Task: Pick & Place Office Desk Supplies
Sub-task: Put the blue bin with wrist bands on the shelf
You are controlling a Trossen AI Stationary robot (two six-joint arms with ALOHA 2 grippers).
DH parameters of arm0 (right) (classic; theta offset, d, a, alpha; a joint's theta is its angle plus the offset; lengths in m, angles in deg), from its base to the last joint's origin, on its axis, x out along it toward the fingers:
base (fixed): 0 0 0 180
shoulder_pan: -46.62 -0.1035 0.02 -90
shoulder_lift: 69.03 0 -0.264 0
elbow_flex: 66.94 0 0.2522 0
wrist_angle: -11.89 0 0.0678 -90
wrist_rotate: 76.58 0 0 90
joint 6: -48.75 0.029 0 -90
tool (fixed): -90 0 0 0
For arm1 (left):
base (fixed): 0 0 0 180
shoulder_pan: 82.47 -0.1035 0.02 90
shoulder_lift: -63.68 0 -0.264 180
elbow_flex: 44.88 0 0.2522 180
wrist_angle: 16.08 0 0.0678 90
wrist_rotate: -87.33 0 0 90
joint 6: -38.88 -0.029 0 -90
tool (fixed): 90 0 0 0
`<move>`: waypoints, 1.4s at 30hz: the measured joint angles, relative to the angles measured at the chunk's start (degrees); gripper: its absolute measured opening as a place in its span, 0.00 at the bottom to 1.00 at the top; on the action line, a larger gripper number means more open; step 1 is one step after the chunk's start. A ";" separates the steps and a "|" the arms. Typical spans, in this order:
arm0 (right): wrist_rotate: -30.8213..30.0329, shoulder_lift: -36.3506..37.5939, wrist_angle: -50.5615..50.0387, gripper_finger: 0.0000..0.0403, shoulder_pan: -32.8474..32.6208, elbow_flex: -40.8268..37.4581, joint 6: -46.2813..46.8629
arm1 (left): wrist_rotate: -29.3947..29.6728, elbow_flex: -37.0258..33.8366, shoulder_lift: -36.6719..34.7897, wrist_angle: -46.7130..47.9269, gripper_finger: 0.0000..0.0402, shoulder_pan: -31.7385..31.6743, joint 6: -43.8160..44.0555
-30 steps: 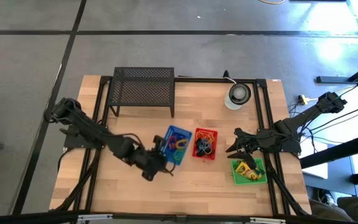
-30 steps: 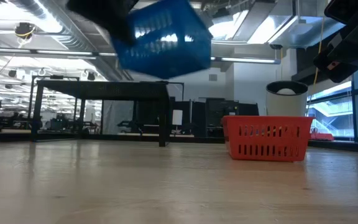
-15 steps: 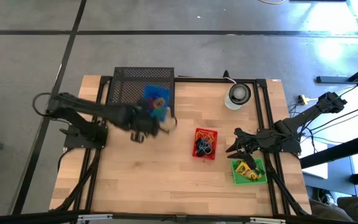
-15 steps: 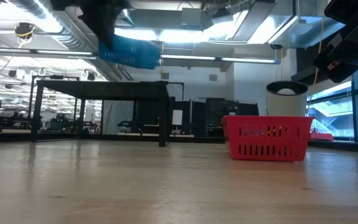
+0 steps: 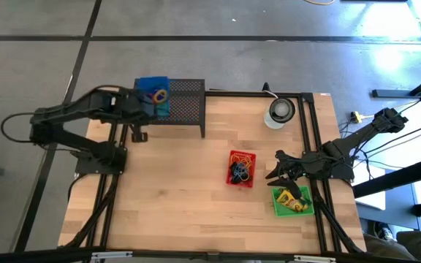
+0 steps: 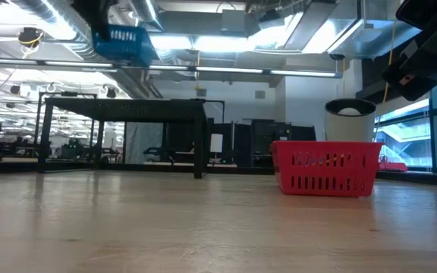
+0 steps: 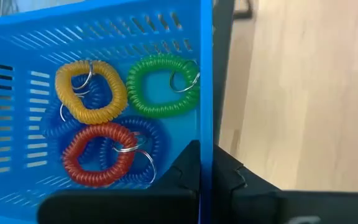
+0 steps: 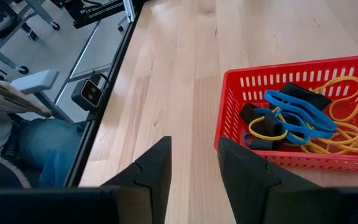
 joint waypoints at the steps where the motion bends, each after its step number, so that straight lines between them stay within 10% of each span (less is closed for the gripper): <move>1: -0.02 0.00 0.00 0.33 0.00 0.00 0.00 | -0.06 -1.22 -0.78 -0.05 0.01 -0.75 -0.06; 15: 0.00 0.00 0.00 0.33 0.00 0.00 0.00 | -5.55 -20.41 -11.70 -8.60 0.01 -12.76 -12.04; 42: 0.00 0.00 0.00 0.33 0.02 0.00 0.00 | -5.96 -20.99 -11.87 -8.97 0.13 -22.94 -8.56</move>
